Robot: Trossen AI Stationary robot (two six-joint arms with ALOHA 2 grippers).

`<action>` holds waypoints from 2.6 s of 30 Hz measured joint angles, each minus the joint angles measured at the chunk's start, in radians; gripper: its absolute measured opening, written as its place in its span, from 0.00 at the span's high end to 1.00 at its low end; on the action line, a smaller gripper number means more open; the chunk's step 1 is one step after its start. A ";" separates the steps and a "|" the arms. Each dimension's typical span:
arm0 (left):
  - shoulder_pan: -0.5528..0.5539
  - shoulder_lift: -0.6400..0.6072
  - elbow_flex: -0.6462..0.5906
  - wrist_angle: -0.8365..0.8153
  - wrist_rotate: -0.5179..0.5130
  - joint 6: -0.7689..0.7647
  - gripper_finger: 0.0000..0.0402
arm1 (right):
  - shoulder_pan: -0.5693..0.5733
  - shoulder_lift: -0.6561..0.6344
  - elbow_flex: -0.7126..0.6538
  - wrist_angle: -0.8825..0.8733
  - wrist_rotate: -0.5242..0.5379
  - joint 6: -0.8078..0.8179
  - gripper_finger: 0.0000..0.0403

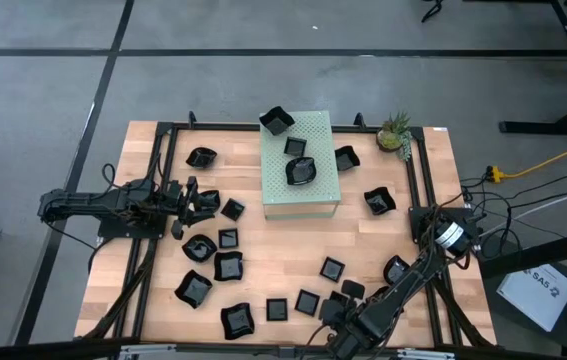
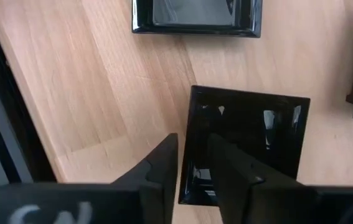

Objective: Pick & Place Mini shaped plates
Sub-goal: Stack the black square plate on top of the black square plate on the shelf

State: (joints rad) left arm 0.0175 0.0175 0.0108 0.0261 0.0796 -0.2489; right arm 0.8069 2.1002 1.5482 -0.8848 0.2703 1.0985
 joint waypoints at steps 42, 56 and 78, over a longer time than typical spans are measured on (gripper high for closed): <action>0.000 0.000 0.000 0.000 0.000 0.000 0.62 | 0.011 -0.002 0.132 -0.151 -0.005 -0.056 1.00; 0.000 0.000 0.000 0.000 0.000 0.000 0.62 | 0.033 -0.001 0.185 -0.191 0.024 -0.057 1.00; 0.000 0.000 0.000 0.000 0.000 0.000 0.62 | 0.007 -0.001 0.543 -0.325 0.190 -0.330 1.00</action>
State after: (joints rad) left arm 0.0174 0.0177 0.0108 0.0261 0.0799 -0.2489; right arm 0.8138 2.0991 2.0915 -1.2096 0.4600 0.7685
